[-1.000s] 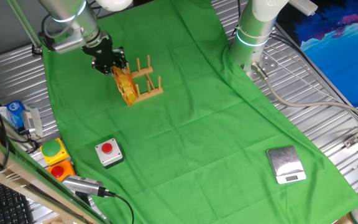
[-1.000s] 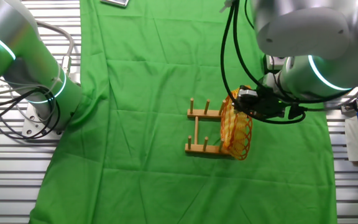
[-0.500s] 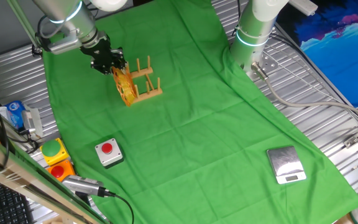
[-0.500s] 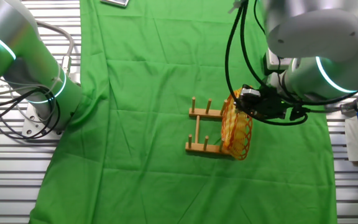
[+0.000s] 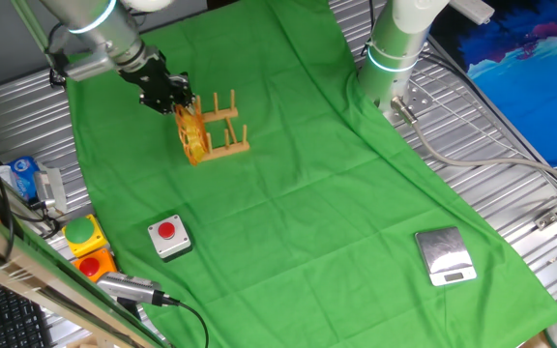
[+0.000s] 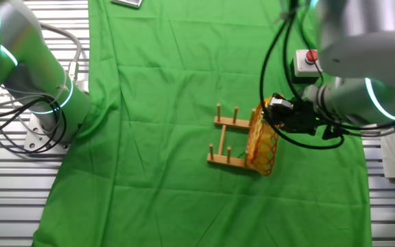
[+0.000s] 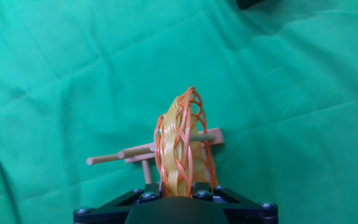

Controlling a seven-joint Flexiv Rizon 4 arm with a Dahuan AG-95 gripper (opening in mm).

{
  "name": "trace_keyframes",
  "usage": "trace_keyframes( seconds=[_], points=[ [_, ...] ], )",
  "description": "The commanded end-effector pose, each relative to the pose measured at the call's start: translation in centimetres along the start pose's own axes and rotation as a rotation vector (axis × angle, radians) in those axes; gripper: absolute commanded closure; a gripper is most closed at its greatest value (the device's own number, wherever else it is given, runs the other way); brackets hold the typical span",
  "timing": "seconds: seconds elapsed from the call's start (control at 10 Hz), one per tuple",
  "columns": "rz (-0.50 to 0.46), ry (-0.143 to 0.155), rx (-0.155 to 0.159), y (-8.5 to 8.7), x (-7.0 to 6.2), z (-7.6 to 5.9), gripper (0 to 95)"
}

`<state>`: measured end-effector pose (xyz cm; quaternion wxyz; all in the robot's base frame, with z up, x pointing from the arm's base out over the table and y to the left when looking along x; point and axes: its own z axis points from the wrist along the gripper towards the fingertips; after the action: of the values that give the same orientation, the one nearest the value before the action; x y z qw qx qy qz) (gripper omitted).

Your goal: Take the dish off the dish rack

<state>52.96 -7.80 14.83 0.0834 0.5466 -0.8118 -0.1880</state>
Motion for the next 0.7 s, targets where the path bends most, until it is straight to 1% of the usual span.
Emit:
trace_keyframes(
  seconds=[0.1, 0.2, 0.4, 0.5, 0.7],
  points=[
    [0.002, -0.013, -0.005, 0.26, 0.04, 0.06, 95.0],
    [0.004, -0.016, -0.012, 0.26, 0.04, 0.06, 95.0],
    [0.009, -0.044, -0.043, 0.27, 0.03, 0.06, 95.0],
    [0.01, -0.056, -0.054, 0.27, 0.03, 0.06, 95.0],
    [0.008, -0.068, -0.064, 0.27, 0.03, 0.06, 95.0]
  ],
)
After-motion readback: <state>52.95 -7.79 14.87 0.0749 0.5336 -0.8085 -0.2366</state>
